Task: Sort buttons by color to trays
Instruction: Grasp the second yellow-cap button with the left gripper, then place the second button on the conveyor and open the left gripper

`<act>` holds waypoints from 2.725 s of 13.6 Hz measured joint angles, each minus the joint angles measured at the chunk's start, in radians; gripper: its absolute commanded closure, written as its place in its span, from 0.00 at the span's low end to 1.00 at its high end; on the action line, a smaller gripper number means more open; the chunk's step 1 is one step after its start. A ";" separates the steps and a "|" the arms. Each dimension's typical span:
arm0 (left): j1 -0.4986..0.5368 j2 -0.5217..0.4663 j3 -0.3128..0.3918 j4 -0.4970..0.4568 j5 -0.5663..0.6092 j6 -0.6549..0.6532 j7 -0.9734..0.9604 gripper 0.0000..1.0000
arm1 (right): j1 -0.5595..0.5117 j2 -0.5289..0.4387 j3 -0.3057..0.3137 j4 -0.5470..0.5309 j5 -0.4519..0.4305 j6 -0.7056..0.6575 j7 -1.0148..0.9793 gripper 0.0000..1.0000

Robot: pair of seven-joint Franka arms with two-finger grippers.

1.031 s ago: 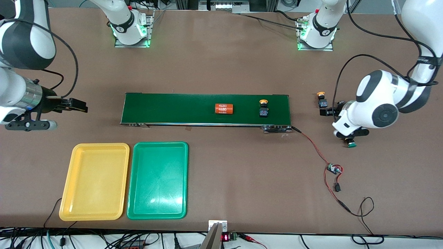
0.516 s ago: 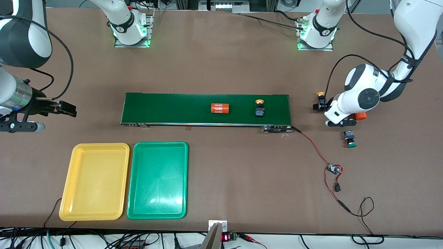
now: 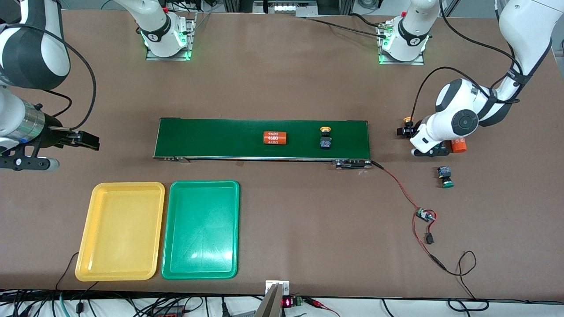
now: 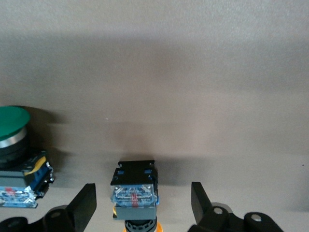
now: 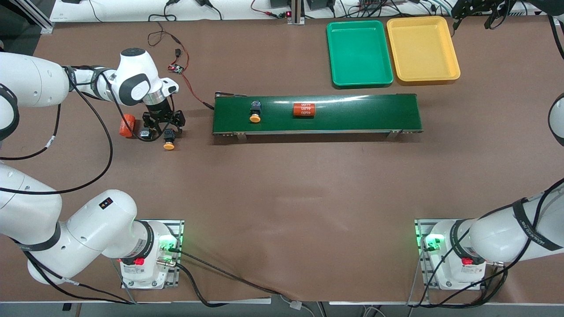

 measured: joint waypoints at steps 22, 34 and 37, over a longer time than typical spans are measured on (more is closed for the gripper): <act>-0.266 0.147 -0.254 0.480 -0.048 -0.384 -0.262 0.82 | 0.012 -0.225 0.006 -0.208 -0.004 0.051 0.000 0.00; -0.491 0.210 -0.066 0.491 -0.048 -0.269 -0.307 0.00 | 0.006 -0.217 0.001 -0.207 -0.004 0.053 0.001 0.00; -0.458 0.197 -0.067 0.515 -0.047 -0.270 -0.312 0.00 | 0.006 -0.217 0.001 -0.207 -0.004 0.055 0.001 0.00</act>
